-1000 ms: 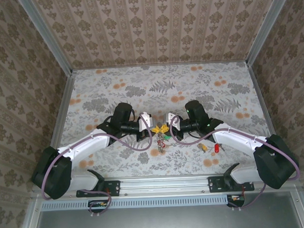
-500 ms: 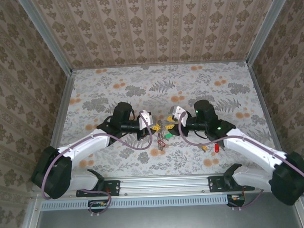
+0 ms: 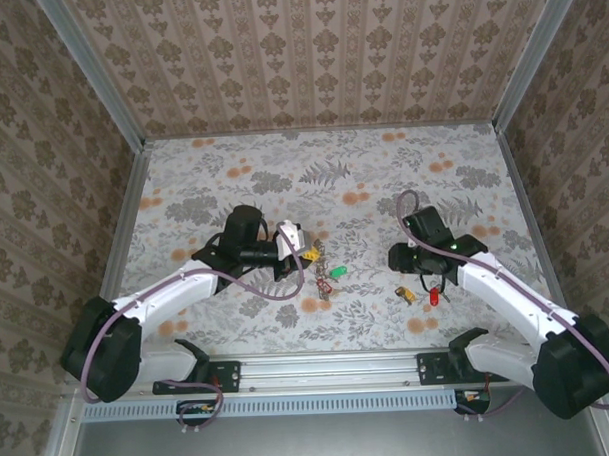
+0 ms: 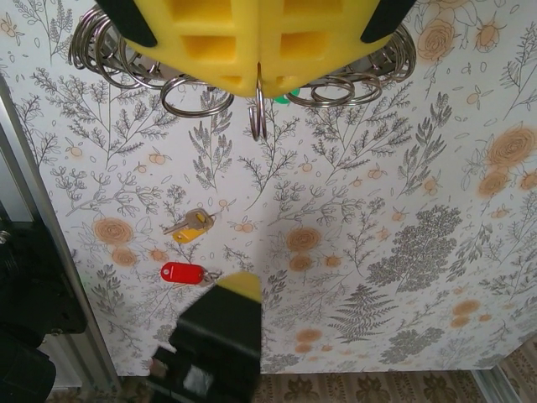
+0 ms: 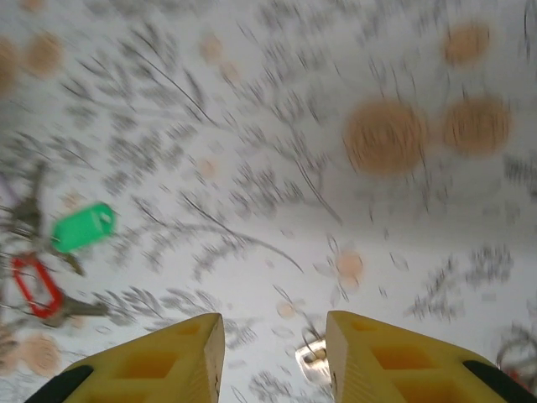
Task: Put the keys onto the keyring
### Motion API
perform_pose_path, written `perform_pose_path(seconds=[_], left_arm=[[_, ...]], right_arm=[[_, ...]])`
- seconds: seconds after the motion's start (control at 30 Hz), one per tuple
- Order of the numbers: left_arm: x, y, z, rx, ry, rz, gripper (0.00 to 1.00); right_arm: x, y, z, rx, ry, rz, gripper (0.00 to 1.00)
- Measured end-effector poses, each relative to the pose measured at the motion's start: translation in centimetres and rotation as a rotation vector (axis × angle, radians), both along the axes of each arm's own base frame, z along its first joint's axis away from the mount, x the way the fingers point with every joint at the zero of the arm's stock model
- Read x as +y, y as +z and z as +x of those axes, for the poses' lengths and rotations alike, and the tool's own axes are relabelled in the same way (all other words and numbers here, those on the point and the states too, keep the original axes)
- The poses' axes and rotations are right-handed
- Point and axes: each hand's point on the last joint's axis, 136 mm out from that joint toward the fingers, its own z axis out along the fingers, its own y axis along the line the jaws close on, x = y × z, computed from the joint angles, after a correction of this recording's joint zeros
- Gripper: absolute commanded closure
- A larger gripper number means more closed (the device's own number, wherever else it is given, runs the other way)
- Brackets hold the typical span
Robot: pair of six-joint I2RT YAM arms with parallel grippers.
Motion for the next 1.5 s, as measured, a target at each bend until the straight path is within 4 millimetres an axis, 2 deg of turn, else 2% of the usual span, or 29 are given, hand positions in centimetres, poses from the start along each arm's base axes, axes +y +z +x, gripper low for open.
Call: perform_pose_path(seconds=[0.1, 0.2, 0.63, 0.8, 0.93, 1.0, 1.27, 1.33, 1.43, 1.5], left_arm=[[0.0, 0.0, 0.0, 0.001, 0.001, 0.001, 1.00], [0.0, 0.0, 0.0, 0.002, 0.000, 0.001, 1.00], [0.0, -0.1, 0.0, 0.003, 0.000, 0.002, 1.00], [0.1, -0.2, -0.1, 0.008, 0.000, 0.006, 1.00], [0.1, -0.2, -0.1, 0.011, 0.000, 0.008, 1.00], [0.1, -0.3, -0.1, 0.013, 0.000, 0.010, 1.00], [0.1, -0.3, -0.1, 0.014, 0.000, 0.010, 1.00], [0.1, -0.3, -0.1, 0.014, 0.000, 0.010, 1.00], [0.1, -0.3, -0.1, 0.015, 0.000, 0.011, 1.00], [0.1, -0.3, -0.1, 0.015, 0.000, 0.011, 1.00]], right_arm=[[-0.6, -2.3, -1.5, 0.112, -0.025, -0.035, 0.60], [-0.8, -3.7, -2.2, 0.180, -0.023, -0.067, 0.60], [0.0, -7.1, -3.2, 0.323, 0.071, -0.154, 0.75], [0.1, -7.1, -2.9, 0.318, 0.086, -0.166, 0.82], [0.1, -7.1, -2.8, 0.312, 0.093, -0.166, 0.93], [0.2, -7.0, -2.7, 0.308, 0.092, -0.164, 0.94], [0.8, -6.7, -0.5, 0.263, 0.075, -0.142, 0.92], [0.8, -6.8, 0.0, 0.258, 0.064, -0.138, 0.87], [0.5, -7.0, 0.4, 0.262, 0.047, -0.135, 0.86], [0.4, -6.9, 0.7, 0.258, 0.043, -0.133, 0.79]])
